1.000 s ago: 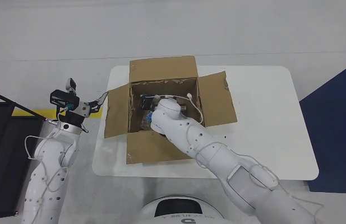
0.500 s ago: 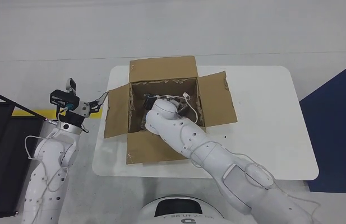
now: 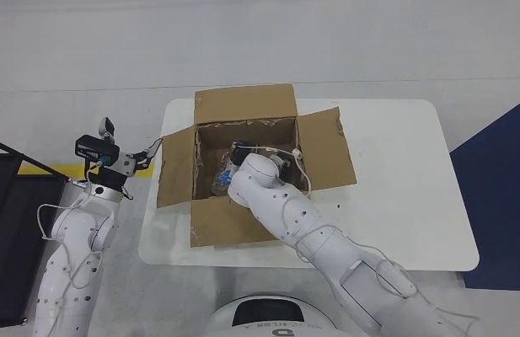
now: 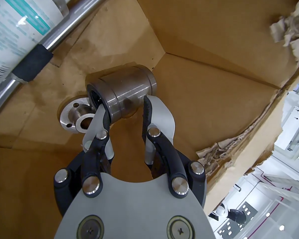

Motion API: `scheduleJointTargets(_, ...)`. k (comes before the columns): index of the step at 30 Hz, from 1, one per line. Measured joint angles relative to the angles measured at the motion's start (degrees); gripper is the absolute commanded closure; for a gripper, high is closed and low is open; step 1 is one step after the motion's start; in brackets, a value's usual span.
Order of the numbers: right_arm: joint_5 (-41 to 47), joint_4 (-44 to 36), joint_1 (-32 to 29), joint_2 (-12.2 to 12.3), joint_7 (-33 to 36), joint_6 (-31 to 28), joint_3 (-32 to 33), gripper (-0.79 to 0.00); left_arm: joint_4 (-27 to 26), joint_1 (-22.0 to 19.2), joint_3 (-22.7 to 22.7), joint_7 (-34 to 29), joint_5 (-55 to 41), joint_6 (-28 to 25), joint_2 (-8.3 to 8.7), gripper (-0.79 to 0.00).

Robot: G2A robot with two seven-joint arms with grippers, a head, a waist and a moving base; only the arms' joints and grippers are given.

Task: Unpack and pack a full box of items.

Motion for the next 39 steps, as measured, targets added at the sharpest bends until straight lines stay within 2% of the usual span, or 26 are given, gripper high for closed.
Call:
scheduleJointTargets(6, -1.7, 1.8, 0.1, -0.3, -1.8, 1.2, 0.6, -0.299, 0.0, 0.0, 0.0, 0.0, 0.0, 0.0, 0.0, -0.785)
scheduleJointTargets(11, -2.7, 3.9, 0.8, -0.7, -2.6, 2.3, 1.2, -0.265, 0.0, 0.0, 0.0, 0.0, 0.0, 0.0, 0.0, -0.785)
scheduleJointTargets(14, -2.8, 4.6, 1.1, -1.0, -2.7, 2.5, 1.5, -0.175, 0.0, 0.0, 0.0, 0.0, 0.0, 0.0, 0.0, -0.785)
scheduleJointTargets(16, -3.3, 4.6, 1.2, -1.1, -3.1, 2.6, 1.5, -0.04, 0.0, 0.0, 0.0, 0.0, 0.0, 0.0, 0.0, -0.785)
scheduleJointTargets(17, -3.7, 4.4, 1.1, -1.2, -3.4, 2.7, 1.6, 0.0, 0.0, 0.0, 0.0, 0.0, 0.0, 0.0, 0.0, -0.785)
scheduleJointTargets(28, -8.2, -1.3, -1.5, -0.6, -4.3, 3.0, 4.3, 0.0, 0.0, 0.0, 0.0, 0.0, 0.0, 0.0, 0.0, -0.785)
scheduleJointTargets(33, -2.5, -8.8, -4.8, 0.1, -9.9, -2.4, 8.1, 0.0, 0.0, 0.0, 0.0, 0.0, 0.0, 0.0, 0.0, -0.785)
scheduleJointTargets(39, 2.7, -19.0, -9.4, 1.5, -13.5, -7.6, 14.3, 0.0, 0.0, 0.0, 0.0, 0.0, 0.0, 0.0, 0.0, -0.785)
